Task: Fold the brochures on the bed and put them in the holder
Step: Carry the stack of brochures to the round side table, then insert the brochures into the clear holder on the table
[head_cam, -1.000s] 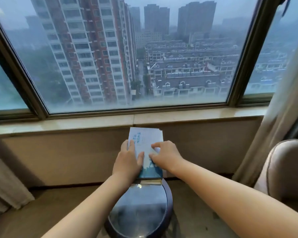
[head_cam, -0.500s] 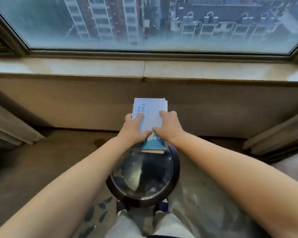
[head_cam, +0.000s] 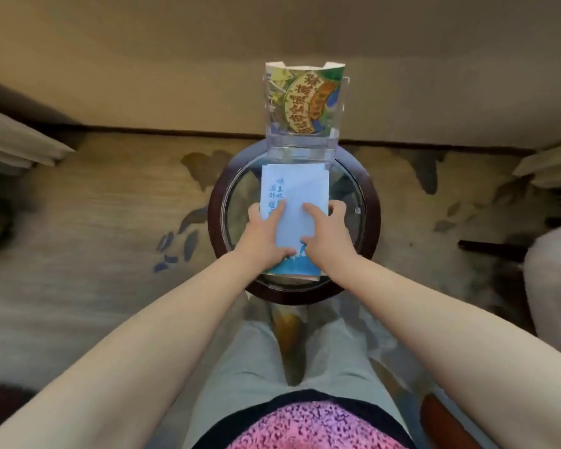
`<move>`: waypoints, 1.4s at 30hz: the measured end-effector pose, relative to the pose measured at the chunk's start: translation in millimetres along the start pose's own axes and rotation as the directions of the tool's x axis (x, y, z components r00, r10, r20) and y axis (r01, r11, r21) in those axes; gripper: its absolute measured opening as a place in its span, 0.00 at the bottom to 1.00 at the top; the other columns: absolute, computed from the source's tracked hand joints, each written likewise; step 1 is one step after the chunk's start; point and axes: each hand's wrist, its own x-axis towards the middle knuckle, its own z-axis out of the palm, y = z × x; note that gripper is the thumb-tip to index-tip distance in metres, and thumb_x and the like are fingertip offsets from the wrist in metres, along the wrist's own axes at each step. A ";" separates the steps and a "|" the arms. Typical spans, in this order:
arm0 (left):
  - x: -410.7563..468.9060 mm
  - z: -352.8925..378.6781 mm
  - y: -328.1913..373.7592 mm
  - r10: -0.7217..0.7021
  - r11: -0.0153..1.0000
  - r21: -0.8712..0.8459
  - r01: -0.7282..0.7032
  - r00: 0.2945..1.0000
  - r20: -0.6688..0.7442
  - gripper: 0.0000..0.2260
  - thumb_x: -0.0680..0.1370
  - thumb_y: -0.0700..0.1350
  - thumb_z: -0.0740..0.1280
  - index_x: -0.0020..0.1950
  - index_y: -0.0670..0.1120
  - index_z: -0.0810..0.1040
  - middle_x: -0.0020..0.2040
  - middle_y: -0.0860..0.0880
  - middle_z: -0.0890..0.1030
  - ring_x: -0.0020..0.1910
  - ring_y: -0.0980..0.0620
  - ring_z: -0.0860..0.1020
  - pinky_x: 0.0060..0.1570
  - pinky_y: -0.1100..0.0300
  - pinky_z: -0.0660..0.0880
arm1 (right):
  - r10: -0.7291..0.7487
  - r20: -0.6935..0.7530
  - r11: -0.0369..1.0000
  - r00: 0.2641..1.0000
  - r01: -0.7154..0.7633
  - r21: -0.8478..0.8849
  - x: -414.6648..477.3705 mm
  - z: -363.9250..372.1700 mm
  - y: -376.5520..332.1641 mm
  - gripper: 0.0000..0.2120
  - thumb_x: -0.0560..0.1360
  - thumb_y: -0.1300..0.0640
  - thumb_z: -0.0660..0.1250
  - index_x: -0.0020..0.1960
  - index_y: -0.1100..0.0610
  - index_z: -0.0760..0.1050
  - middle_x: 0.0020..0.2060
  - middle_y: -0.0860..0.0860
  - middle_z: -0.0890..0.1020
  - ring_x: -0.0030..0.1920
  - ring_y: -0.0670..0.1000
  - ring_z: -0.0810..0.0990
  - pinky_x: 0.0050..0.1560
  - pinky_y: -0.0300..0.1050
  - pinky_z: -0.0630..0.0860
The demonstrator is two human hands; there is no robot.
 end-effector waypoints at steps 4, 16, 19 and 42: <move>28.4 22.0 -32.1 -0.002 0.997 0.072 -0.002 0.998 0.055 0.53 0.73 0.47 0.80 0.84 0.56 0.45 0.76 0.45 0.48 0.68 0.41 0.72 0.73 0.53 0.68 | 0.010 0.010 1.000 1.000 -0.010 -0.024 23.1 37.2 21.3 0.36 0.75 0.67 0.72 0.78 0.51 0.64 0.70 0.52 0.56 0.50 0.54 0.74 0.62 0.47 0.77; 98.1 89.2 -89.9 -0.067 0.963 0.270 0.025 0.987 0.147 0.56 0.71 0.45 0.81 0.84 0.58 0.43 0.74 0.43 0.51 0.51 0.42 0.77 0.61 0.48 0.78 | 0.105 0.070 0.993 0.992 -0.101 -0.064 74.5 130.8 82.8 0.41 0.76 0.64 0.72 0.82 0.49 0.56 0.64 0.53 0.56 0.47 0.54 0.75 0.54 0.43 0.77; 104.1 98.1 -94.6 -0.063 0.947 0.320 0.023 0.991 0.115 0.56 0.71 0.45 0.81 0.83 0.59 0.42 0.74 0.43 0.51 0.46 0.45 0.74 0.54 0.49 0.79 | 0.108 0.061 0.994 0.992 -0.107 -0.028 80.3 141.9 90.9 0.43 0.76 0.65 0.72 0.83 0.46 0.54 0.62 0.50 0.56 0.49 0.52 0.74 0.54 0.38 0.75; 109.4 130.1 -86.9 -0.081 0.930 0.356 0.095 0.995 -0.054 0.52 0.72 0.47 0.80 0.83 0.57 0.46 0.79 0.43 0.40 0.72 0.41 0.58 0.61 0.51 0.75 | 0.106 0.031 0.917 0.994 -0.085 -0.390 110.6 139.2 81.0 0.35 0.80 0.57 0.70 0.82 0.47 0.58 0.77 0.60 0.53 0.71 0.59 0.62 0.60 0.50 0.79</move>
